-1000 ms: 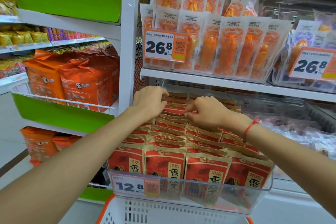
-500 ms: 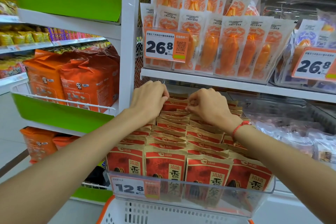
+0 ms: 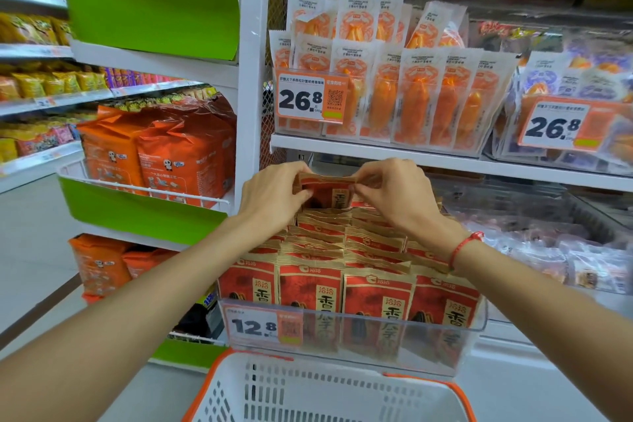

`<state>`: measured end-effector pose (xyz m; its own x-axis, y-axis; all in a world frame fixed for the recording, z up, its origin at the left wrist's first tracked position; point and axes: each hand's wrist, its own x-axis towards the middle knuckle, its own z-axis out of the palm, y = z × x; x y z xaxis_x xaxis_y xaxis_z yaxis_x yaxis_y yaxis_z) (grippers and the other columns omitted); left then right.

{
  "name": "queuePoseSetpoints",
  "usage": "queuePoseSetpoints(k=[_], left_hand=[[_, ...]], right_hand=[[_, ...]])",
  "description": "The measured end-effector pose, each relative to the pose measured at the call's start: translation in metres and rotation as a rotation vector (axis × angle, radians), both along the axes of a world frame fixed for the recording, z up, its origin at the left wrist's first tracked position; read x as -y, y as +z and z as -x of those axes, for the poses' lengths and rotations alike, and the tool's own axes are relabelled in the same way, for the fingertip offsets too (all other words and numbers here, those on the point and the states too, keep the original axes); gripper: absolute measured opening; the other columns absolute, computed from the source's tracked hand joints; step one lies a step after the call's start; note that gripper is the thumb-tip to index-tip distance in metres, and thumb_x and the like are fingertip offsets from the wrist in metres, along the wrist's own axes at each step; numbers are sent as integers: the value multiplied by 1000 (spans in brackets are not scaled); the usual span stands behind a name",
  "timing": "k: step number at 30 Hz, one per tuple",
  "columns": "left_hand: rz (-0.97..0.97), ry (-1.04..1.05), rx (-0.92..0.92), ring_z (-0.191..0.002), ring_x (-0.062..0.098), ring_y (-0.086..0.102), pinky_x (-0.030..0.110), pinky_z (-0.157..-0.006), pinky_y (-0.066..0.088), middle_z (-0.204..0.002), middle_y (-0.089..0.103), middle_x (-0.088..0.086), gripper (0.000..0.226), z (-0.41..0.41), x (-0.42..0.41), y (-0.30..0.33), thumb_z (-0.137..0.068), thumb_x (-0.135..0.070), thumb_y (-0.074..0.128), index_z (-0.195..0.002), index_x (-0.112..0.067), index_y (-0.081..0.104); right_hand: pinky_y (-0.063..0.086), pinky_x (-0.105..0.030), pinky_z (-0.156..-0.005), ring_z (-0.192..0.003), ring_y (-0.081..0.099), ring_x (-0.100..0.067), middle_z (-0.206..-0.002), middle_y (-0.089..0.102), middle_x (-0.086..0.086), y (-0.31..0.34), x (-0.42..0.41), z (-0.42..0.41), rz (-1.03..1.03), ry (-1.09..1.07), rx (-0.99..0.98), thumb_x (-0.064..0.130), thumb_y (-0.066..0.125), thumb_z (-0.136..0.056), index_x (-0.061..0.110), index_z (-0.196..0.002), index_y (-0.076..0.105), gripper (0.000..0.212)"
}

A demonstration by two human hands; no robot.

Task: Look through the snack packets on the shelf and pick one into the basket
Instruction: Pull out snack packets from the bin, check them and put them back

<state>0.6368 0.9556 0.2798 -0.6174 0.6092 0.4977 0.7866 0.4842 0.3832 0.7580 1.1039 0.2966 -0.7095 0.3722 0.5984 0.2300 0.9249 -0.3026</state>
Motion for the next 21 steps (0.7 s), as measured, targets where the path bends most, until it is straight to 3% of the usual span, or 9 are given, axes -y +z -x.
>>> queuePoseSetpoints(k=[4, 7, 11, 16, 19, 21], left_hand=[[-113, 2, -115, -97, 22, 64, 30, -68, 40, -106, 70, -5, 20, -26, 19, 15, -95, -36, 59, -113, -30, 64], [-227, -6, -118, -88, 26, 65, 39, -74, 51, -100, 72, -3, 24, -43, 35, 27, -94, -38, 59, -114, -26, 65], [-310, -42, -98, -90, 27, 67, 43, -80, 52, -104, 72, -8, 22, -65, 59, 34, -93, -40, 61, -111, -29, 66], [-414, -125, 43, -99, 17, 67, 42, -83, 54, -106, 71, -15, 33, -88, 89, 33, -86, -54, 57, -114, -38, 63], [-507, -228, 165, -99, 4, 66, 40, -84, 56, -106, 70, -19, 29, -108, 99, 15, -89, -47, 60, -117, -37, 62], [-592, -295, 296, -96, -4, 64, 27, -84, 55, -104, 70, -20, 21, -119, 103, -3, -93, -33, 63, -114, -33, 63]], right_hand=[[58, -39, -73, -82, 69, -12, -87, 75, 4, 14, 15, -21, 53, 4, -159, 23, 71, -86, 23, -95, 77, 10], [58, -41, -71, -81, 68, -9, -87, 74, 7, 23, 29, -36, 115, 57, -238, 27, 72, -86, 24, -94, 76, 10], [57, -41, -76, -85, 67, -7, -93, 74, 8, 28, 48, -59, 172, 149, -269, 31, 71, -86, 20, -101, 74, 19], [48, -28, -96, -110, 59, -3, -118, 66, 13, 18, 73, -84, 270, 305, -188, 35, 62, -92, 24, -124, 61, 33], [51, -22, -90, -105, 62, 0, -113, 67, 14, 2, 90, -95, 369, 404, -245, 27, 60, -95, 24, -121, 60, 26], [53, -18, -83, -99, 64, 1, -108, 68, 15, -10, 98, -102, 412, 438, -252, 23, 63, -93, 23, -116, 60, 23]])
